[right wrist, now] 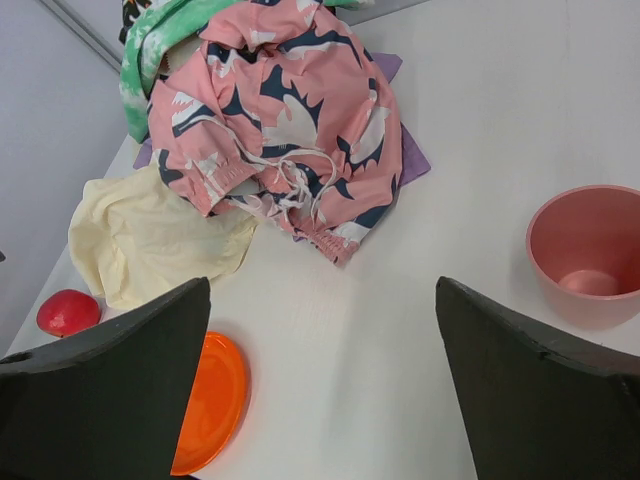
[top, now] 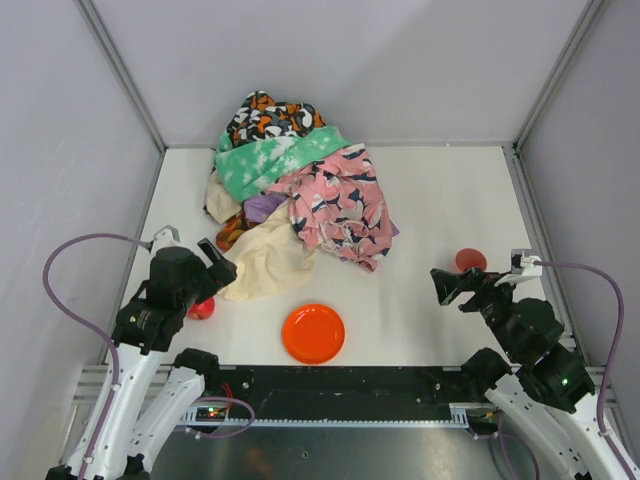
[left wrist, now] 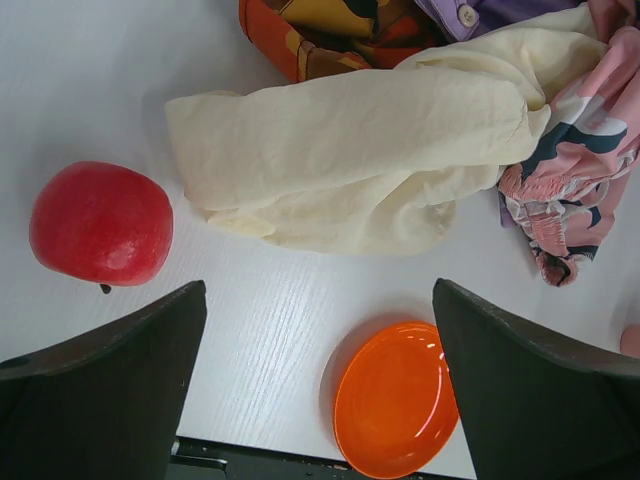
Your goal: Pick out a specific cloth from the pile
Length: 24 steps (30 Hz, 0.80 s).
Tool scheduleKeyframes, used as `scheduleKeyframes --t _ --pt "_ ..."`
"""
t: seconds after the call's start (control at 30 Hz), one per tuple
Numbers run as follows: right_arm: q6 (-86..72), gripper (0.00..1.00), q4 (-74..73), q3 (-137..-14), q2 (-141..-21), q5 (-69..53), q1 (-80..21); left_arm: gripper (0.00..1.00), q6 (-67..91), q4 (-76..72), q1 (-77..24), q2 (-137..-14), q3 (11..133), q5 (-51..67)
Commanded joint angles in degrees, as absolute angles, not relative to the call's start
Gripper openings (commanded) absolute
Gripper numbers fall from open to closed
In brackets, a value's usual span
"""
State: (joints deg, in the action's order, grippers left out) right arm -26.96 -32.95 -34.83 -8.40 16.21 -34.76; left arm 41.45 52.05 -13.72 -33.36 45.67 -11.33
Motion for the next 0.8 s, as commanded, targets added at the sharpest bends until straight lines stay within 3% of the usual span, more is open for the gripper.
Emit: scheduleKeyframes --t 0.0,0.27,0.43,0.6,0.77 --pt "-27.4 0.99 -32.6 -35.0 -8.5 17.1 -34.7 1.00 40.6 51.8 -13.9 -33.3 45.5 -11.1" --pt "-26.8 0.99 -32.8 -34.9 -10.9 17.3 -34.7 1.00 42.2 51.3 -13.8 -37.8 48.8 -9.6" --pt "-27.2 0.99 -32.3 -34.9 -13.8 17.4 -34.6 1.00 42.4 42.6 -15.2 -44.8 52.3 -4.2" --pt "-28.0 0.99 -32.0 -34.9 -15.0 16.6 -34.7 1.00 40.6 34.8 -24.0 -59.6 60.7 -5.9" --pt "-28.0 0.99 -31.6 -35.0 -15.2 16.2 -34.7 1.00 32.7 33.4 -34.5 -79.3 78.8 -12.3"
